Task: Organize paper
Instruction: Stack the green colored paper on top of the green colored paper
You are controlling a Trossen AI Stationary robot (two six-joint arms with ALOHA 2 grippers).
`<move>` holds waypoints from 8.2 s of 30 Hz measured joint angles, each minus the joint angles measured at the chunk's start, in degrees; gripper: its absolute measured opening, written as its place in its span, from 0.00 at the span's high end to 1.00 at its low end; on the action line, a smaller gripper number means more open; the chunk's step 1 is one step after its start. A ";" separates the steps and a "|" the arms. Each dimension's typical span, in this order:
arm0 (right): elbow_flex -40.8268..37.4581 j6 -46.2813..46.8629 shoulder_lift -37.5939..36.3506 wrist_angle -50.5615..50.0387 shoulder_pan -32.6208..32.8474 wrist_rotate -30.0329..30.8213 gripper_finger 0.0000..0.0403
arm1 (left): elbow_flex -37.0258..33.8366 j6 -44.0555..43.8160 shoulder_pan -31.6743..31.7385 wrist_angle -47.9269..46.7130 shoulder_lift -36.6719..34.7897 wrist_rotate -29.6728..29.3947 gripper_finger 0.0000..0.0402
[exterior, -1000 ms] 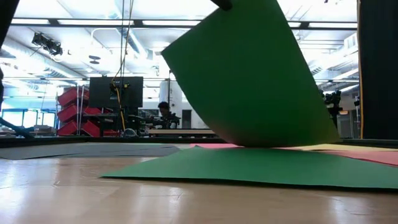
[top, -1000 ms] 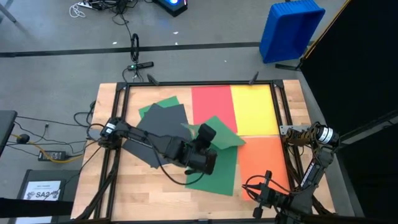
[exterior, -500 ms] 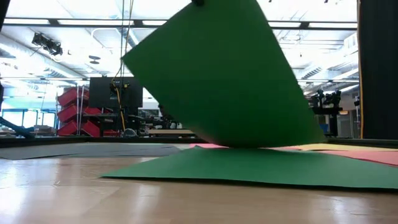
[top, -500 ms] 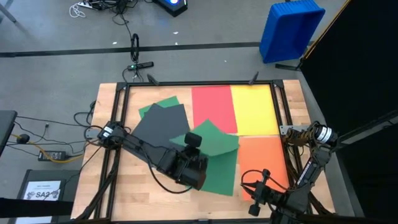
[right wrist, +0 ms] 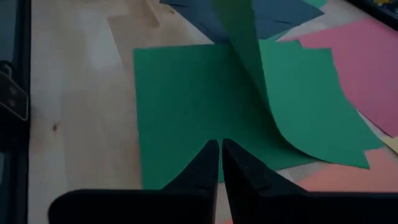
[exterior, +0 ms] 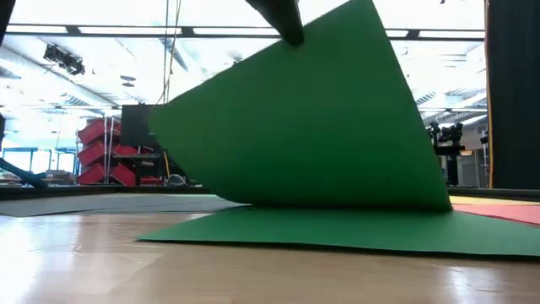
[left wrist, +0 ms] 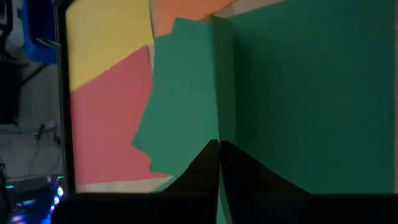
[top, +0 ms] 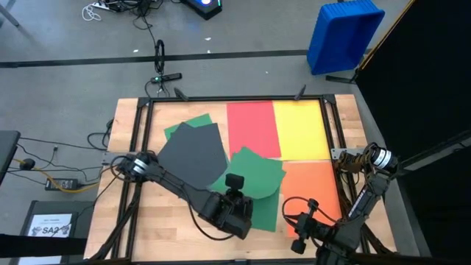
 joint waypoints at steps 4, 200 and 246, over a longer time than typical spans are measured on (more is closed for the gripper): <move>0.00 0.41 -0.01 -0.23 -0.19 -0.64 1.00 | -0.02 -4.09 -0.04 1.58 0.59 -0.03 1.00; -17.82 -28.04 -2.44 40.85 -21.59 -48.39 1.00 | -62.49 -61.32 -12.51 58.26 -19.71 18.49 1.00; -9.70 -29.92 0.27 23.59 -19.22 -52.91 1.00 | -58.40 -59.46 -10.47 50.43 -16.38 19.26 1.00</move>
